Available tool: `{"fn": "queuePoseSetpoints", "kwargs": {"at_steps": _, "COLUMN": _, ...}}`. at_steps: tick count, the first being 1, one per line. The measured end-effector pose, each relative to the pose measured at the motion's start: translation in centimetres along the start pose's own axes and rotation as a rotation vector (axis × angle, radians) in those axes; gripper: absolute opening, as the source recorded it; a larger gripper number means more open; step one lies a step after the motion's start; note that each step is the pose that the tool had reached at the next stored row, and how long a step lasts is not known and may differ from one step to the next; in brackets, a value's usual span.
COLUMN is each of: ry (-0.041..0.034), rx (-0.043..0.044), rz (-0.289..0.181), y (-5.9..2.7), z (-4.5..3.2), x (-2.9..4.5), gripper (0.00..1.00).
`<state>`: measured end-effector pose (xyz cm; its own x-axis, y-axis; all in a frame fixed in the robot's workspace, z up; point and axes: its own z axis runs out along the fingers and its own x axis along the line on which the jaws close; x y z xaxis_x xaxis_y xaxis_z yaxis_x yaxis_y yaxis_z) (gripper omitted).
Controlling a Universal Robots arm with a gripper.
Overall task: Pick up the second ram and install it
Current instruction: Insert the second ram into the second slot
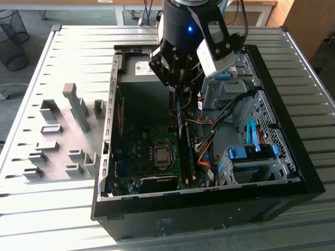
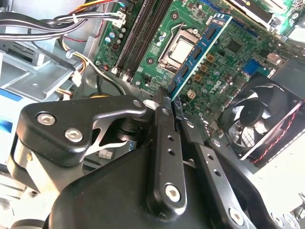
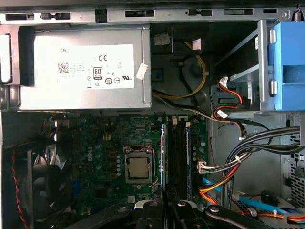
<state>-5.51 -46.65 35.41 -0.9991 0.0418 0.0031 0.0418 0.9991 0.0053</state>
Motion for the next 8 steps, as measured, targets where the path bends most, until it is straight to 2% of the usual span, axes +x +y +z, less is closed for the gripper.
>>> {"fn": "queuePoseSetpoints", "kwargs": {"at_steps": 8, "ry": 0.0, "rx": -0.0001, "rz": 0.0, "y": 0.0, "z": 0.3, "x": 0.0, "gripper": 0.14}}
